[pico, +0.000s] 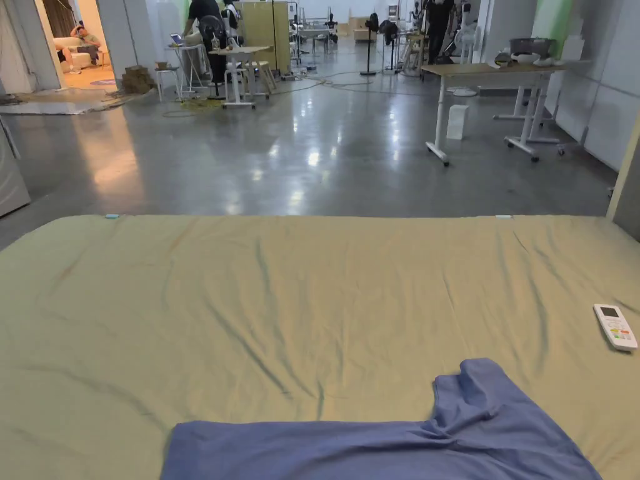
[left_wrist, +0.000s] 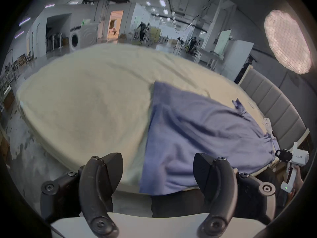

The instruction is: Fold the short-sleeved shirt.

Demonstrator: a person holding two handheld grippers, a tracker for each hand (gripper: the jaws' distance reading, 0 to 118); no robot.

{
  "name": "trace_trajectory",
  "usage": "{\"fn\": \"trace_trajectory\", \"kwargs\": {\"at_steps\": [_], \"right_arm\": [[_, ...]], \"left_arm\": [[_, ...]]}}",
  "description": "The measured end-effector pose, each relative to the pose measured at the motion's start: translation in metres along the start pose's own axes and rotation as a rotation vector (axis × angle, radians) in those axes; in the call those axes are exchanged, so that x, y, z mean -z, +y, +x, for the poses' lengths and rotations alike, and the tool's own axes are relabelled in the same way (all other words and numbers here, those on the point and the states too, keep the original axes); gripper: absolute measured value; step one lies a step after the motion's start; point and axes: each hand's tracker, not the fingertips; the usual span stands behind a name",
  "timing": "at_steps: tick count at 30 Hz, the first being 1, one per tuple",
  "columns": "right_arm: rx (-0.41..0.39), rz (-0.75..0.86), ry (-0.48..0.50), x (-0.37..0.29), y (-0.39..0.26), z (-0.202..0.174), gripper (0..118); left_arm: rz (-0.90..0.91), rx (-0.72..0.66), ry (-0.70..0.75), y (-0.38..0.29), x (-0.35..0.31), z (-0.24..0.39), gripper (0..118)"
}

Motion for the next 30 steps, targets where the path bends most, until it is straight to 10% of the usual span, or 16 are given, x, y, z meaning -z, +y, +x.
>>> {"fn": "trace_trajectory", "kwargs": {"at_steps": [9, 17, 19, 22, 24, 30], "right_arm": [[-0.146, 0.384, 0.124, -0.100, 0.059, -0.065, 92], [-0.152, 0.450, 0.240, -0.133, 0.054, -0.100, 89], [-0.163, 0.453, 0.242, -0.136, 0.049, -0.103, 76], [-0.179, 0.430, 0.224, -0.135, 0.043, -0.103, 38], [-0.177, 0.420, 0.218, -0.134, 0.039, -0.102, 11], [-0.177, 0.376, 0.214, -0.128, 0.034, -0.100, 0]], "left_arm": [[0.487, 0.273, -0.049, 0.064, -0.120, 0.108, 86], [0.559, 0.349, 0.005, 0.049, -0.141, 0.158, 82], [0.546, 0.397, -0.021, 0.043, -0.143, 0.159, 74], [0.502, 0.383, -0.029, 0.037, -0.142, 0.160, 23], [0.463, 0.377, -0.048, 0.034, -0.139, 0.157, 17], [0.375, 0.310, -0.054, 0.029, -0.132, 0.146, 0]]}}
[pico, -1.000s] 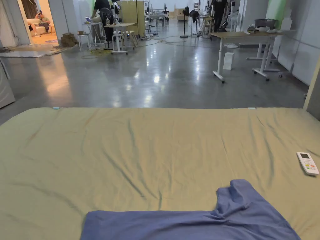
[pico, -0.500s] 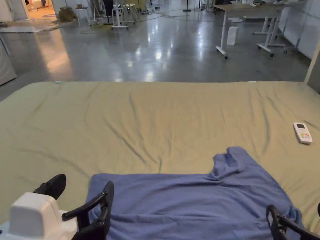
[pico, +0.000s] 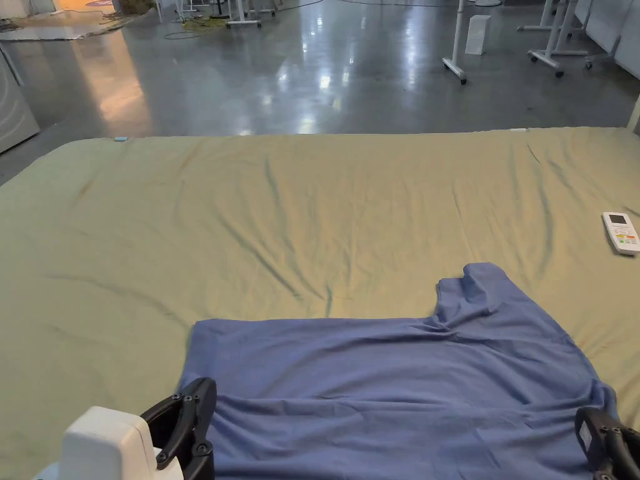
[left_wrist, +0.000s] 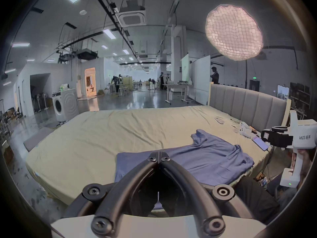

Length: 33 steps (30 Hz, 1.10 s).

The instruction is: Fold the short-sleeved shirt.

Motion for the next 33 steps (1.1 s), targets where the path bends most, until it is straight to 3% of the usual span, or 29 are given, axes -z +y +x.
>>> {"fn": "trace_trajectory", "kwargs": {"at_steps": [5, 10, 11, 13, 15, 17, 21, 28, 31, 32, 33], "right_arm": [[-0.017, -0.016, 0.009, 0.007, 0.001, -0.003, 0], [0.038, -0.055, 0.051, 0.020, -0.003, 0.000, 0], [0.043, -0.063, 0.056, 0.022, -0.004, 0.000, 0], [0.040, -0.078, 0.056, 0.024, -0.007, 0.000, 0], [0.034, -0.094, 0.057, 0.026, -0.012, 0.001, 0], [0.032, -0.130, 0.067, 0.031, -0.017, 0.002, 0], [0.001, -0.177, 0.082, 0.039, -0.029, 0.001, 0], [-0.087, -0.249, 0.024, 0.055, -0.038, -0.009, 0], [-0.004, -0.274, 0.003, 0.061, -0.046, -0.002, 0], [0.031, -0.275, 0.004, 0.062, -0.047, 0.001, 0], [0.052, -0.279, 0.005, 0.063, -0.048, 0.003, 0]], "left_arm": [[-0.042, 0.010, 0.007, -0.002, 0.010, -0.012, 0], [-0.154, -0.044, -0.096, -0.019, 0.062, -0.037, 0], [-0.171, -0.034, -0.073, -0.022, 0.075, -0.043, 5], [-0.220, -0.023, -0.060, -0.029, 0.109, -0.056, 37], [-0.250, -0.092, -0.128, -0.033, 0.140, -0.076, 43], [-0.312, -0.167, -0.129, -0.037, 0.179, -0.093, 68], [-0.433, -0.172, -0.034, -0.045, 0.263, -0.123, 82], [-0.551, -0.262, 0.159, -0.061, 0.363, -0.172, 83], [-0.597, -0.170, 0.154, -0.061, 0.377, -0.167, 75], [-0.627, -0.166, 0.149, -0.063, 0.383, -0.166, 68], [-0.675, -0.187, 0.134, -0.067, 0.385, -0.164, 68]]}}
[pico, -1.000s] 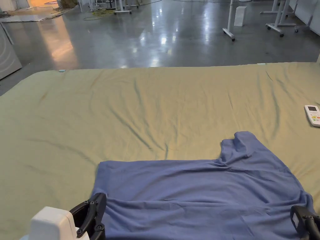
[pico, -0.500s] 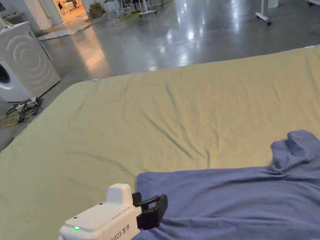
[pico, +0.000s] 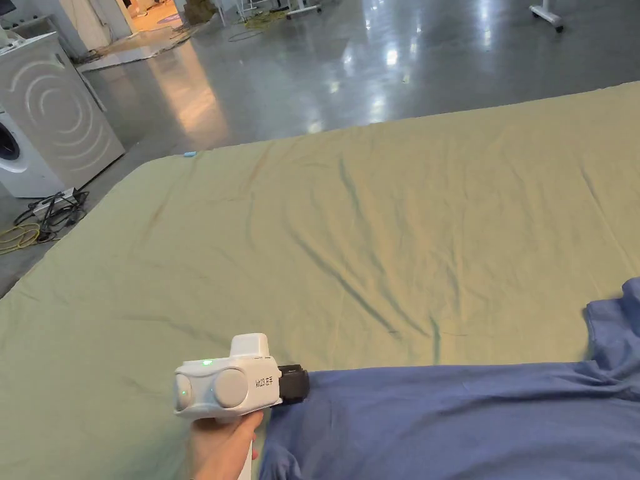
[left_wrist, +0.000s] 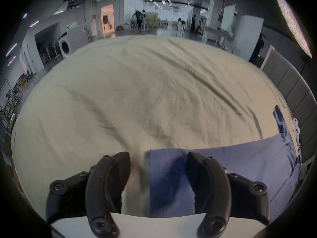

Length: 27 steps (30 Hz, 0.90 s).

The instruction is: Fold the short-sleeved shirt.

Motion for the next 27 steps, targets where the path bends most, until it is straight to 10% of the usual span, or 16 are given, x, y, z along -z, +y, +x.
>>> {"fn": "trace_trajectory", "kwargs": {"at_steps": [3, 6, 14, 19, 27], "right_arm": [[0.001, 0.005, -0.012, -0.001, 0.001, 0.005, 0], [0.013, 0.000, -0.021, -0.001, -0.001, 0.013, 0], [0.135, -0.011, -0.019, 0.029, 0.025, 0.062, 3], [0.284, -0.208, 0.098, 0.123, 0.098, 0.119, 100], [0.000, -0.378, -0.098, 0.278, 0.140, 0.165, 92]], "left_arm": [[0.034, 0.030, 0.033, -0.001, -0.004, 0.010, 55], [0.024, 0.088, 0.037, -0.004, -0.011, 0.021, 11], [-0.075, 0.118, 0.054, 0.005, 0.009, 0.030, 7], [-0.118, 0.088, 0.034, 0.016, 0.013, 0.022, 7], [-0.219, 0.157, 0.101, 0.027, 0.010, 0.053, 7]]}}
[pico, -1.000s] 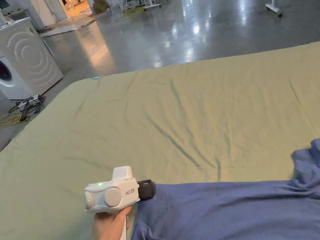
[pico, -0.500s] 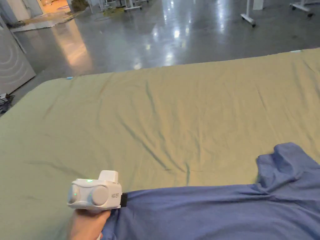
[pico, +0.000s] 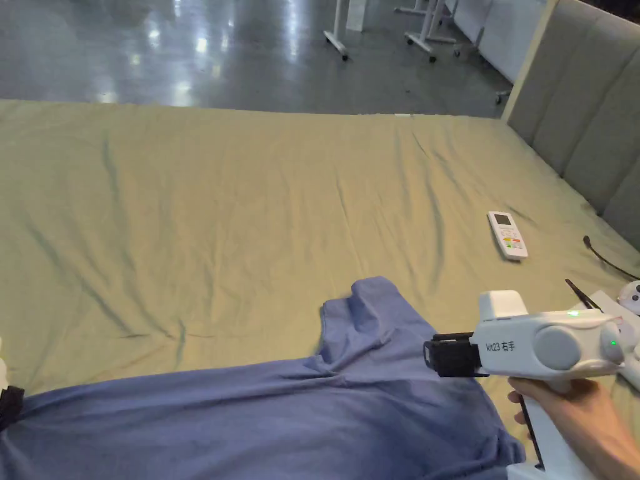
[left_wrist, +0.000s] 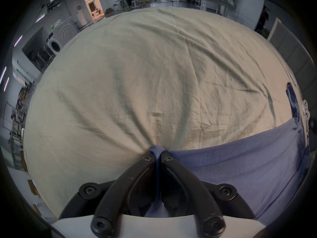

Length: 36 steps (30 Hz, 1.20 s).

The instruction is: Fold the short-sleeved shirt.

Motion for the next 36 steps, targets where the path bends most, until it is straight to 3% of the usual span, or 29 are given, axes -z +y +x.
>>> {"fn": "trace_trajectory", "kwargs": {"at_steps": [3, 4, 5, 6, 8, 10, 11, 14, 19, 21, 23, 26, 29, 33, 36], "right_arm": [[0.036, -0.075, -0.010, 0.030, 0.007, 0.004, 79], [0.036, -0.076, -0.005, 0.035, 0.007, 0.003, 67], [0.038, -0.085, -0.001, 0.037, 0.006, 0.001, 37], [0.034, -0.097, 0.009, 0.039, 0.003, -0.005, 21], [0.006, -0.089, 0.008, 0.040, -0.003, -0.013, 17], [-0.005, -0.076, 0.011, 0.038, -0.003, -0.013, 3], [0.032, -0.071, 0.066, 0.038, -0.003, -0.009, 3], [0.119, -0.045, 0.113, 0.029, -0.005, 0.005, 3], [0.136, 0.123, 0.184, -0.042, -0.022, 0.019, 3], [0.134, 0.182, 0.224, -0.083, -0.038, 0.025, 3], [0.144, 0.220, 0.230, -0.124, -0.059, 0.019, 3], [0.157, 0.250, 0.225, -0.169, -0.102, 0.020, 3], [0.173, 0.243, 0.219, -0.196, -0.152, 0.020, 3], [0.198, 0.178, 0.170, -0.187, -0.208, 0.006, 3], [0.237, 0.135, 0.143, -0.164, -0.230, -0.003, 3]], "left_arm": [[-0.019, 0.014, 0.000, 0.005, 0.000, 0.000, 7], [-0.027, 0.018, -0.005, 0.006, 0.000, 0.001, 7], [-0.031, 0.023, -0.007, 0.006, 0.000, -0.001, 7], [-0.033, 0.027, -0.008, 0.006, 0.000, -0.001, 7], [-0.029, 0.067, 0.007, 0.004, -0.002, 0.005, 7], [-0.017, 0.088, 0.021, 0.001, -0.001, 0.007, 7], [-0.013, 0.090, 0.024, 0.000, -0.002, 0.007, 7], [0.020, 0.098, -0.002, -0.005, -0.008, -0.002, 7], [0.285, -0.100, -0.176, -0.049, -0.064, -0.039, 6], [0.346, -0.185, -0.326, -0.081, -0.102, -0.056, 6], [0.344, -0.170, -0.384, -0.113, -0.132, -0.064, 6], [0.358, -0.060, -0.303, -0.167, -0.165, -0.069, 6], [0.343, -0.102, -0.333, -0.215, -0.178, -0.081, 6], [0.297, -0.175, -0.365, -0.249, -0.154, -0.073, 6], [0.267, -0.156, -0.335, -0.257, -0.127, -0.063, 6]]}}
